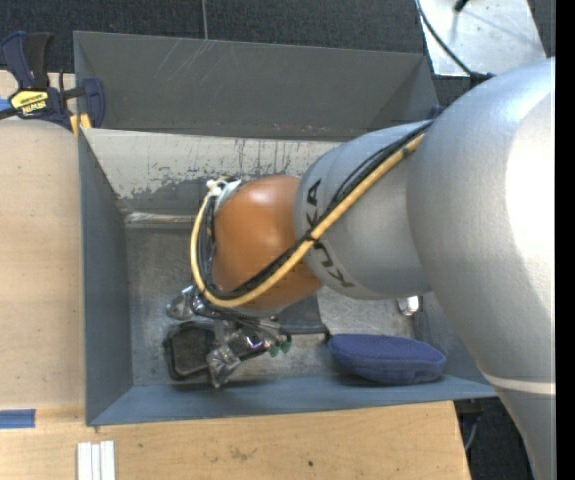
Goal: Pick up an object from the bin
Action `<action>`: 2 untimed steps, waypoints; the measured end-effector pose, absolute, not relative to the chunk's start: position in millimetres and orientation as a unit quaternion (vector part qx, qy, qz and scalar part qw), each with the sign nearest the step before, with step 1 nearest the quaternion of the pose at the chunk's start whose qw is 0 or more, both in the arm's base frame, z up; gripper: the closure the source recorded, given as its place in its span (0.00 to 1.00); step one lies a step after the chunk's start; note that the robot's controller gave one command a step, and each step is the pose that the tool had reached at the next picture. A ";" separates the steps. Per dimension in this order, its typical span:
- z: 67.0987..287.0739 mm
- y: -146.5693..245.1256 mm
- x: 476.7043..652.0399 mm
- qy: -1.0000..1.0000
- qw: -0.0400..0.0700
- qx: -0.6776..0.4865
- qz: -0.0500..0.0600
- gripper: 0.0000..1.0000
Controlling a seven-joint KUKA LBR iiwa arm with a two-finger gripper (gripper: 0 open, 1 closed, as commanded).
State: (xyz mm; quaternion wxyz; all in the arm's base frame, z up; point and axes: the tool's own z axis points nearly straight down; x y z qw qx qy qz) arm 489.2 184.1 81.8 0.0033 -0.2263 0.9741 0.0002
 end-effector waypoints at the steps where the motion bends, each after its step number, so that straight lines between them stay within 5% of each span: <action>1: 82.6 183.5 488.9 0.974 0.002 -0.225 0.000 1.00; 2: 254.0 172.2 492.3 0.945 0.003 -0.326 0.000 1.00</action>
Offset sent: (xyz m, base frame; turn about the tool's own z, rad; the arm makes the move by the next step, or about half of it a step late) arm 0.0000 0.0000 0.0000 0.0000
